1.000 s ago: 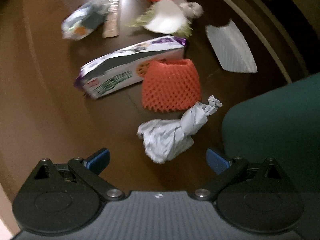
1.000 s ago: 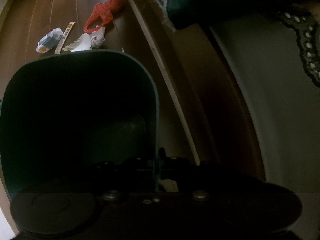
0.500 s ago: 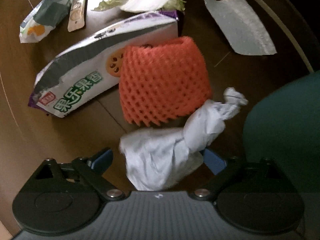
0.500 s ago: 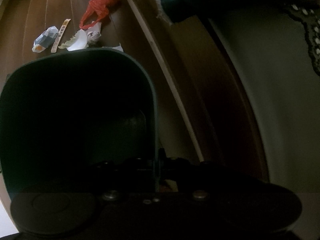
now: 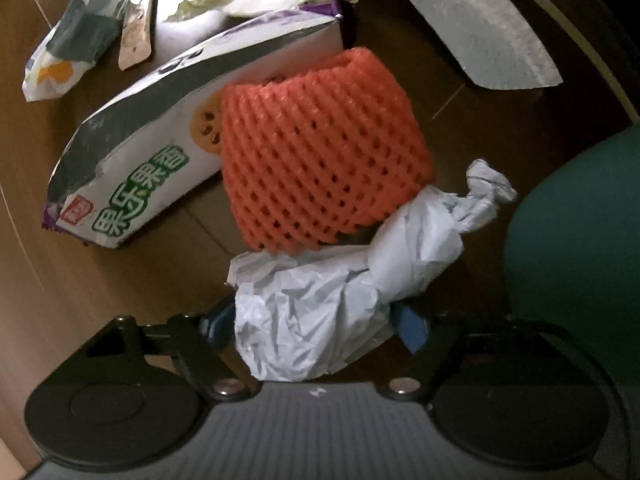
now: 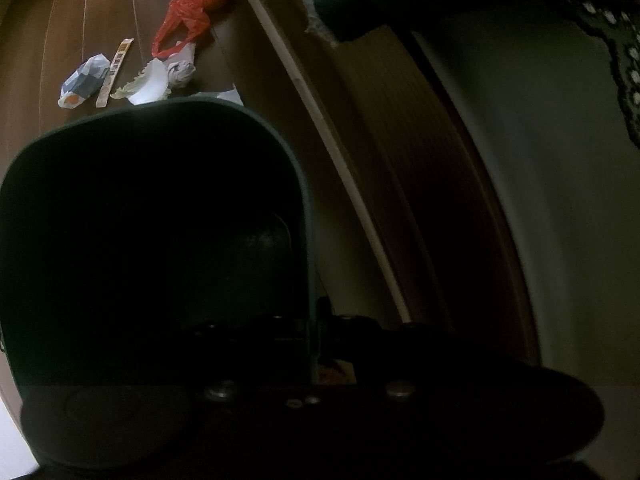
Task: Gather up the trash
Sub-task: 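Grasp the crumpled white paper with the left tool while the right tool holds the wastebasket, then lower the white paper into the wastebasket and open the left tool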
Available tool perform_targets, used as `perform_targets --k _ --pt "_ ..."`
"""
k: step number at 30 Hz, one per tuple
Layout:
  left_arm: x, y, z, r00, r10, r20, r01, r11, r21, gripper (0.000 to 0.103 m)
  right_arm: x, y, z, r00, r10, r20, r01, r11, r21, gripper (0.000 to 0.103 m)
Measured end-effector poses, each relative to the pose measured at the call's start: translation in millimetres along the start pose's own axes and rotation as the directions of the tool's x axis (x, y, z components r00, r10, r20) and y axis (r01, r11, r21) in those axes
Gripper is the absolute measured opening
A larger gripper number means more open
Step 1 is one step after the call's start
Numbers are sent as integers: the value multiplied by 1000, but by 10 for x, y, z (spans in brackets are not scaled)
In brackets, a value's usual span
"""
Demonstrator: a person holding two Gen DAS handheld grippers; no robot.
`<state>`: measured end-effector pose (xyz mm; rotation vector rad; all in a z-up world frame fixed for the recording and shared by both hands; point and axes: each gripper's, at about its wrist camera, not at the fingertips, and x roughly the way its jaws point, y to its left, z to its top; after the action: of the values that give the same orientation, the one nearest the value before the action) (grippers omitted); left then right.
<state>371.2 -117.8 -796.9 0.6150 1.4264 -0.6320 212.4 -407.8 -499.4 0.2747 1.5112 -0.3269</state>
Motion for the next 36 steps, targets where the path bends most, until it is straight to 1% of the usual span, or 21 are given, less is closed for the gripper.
perform_targets --k 1,3,4,5,6,7,8,11,14,17,19,24,27,29,33,36 --pt "-2 -17 -1 1000 0 11 0 1000 -1 73 2 1 -4 1000 -1 1 1 1000 1 3" --pt "-40 -32 12 1000 0 29 1 1000 -15 52 2 0 -19 1000 -4 8 4 1000 1 3" --pt "-49 -17 33 1000 0 27 1 999 -32 48 3 1 -25 1000 -6 11 6 1000 1 3" --pt "-58 10 49 1000 -2 22 3 999 -52 42 2 1 -31 1000 -7 14 7 1000 2 3" --pt "-70 35 49 1000 -9 23 11 997 -73 38 2 -2 -36 1000 -7 17 7 1000 2 3" --pt "-92 54 42 1000 -10 28 13 996 -93 37 -1 -6 -43 1000 -6 19 6 1000 5 3" --pt "-123 64 31 999 -2 33 6 994 -106 33 -2 -11 -47 1000 -5 23 5 1000 9 3" --pt "-255 72 -15 999 12 39 -6 989 -146 31 -16 -20 -63 999 -2 38 1 1000 23 3" --pt "-472 101 -101 998 6 56 4 984 -179 31 -30 -1 -63 998 7 57 -8 1000 23 4" --pt "-711 119 -167 997 24 69 -11 983 -185 30 -42 37 -56 997 25 71 -27 999 23 4" --pt "-892 186 -150 997 35 76 -19 981 -195 30 -48 64 -57 996 31 79 -33 999 29 4" --pt "-1588 307 -252 994 37 107 -11 973 -231 29 -54 105 -75 997 44 70 -50 995 82 4" --pt "-1957 345 -288 991 69 117 -40 972 -233 29 -46 145 -85 997 42 63 -49 992 119 5" --pt "-2211 408 -326 990 64 124 -31 968 -251 29 -41 190 -88 998 32 56 -40 990 134 5" --pt "-2838 484 -398 986 68 151 -25 962 -271 29 -33 320 -87 999 36 31 -41 986 165 4" --pt "-3216 457 -440 985 55 162 -13 967 -253 29 -62 459 -71 999 35 18 -38 979 199 4"
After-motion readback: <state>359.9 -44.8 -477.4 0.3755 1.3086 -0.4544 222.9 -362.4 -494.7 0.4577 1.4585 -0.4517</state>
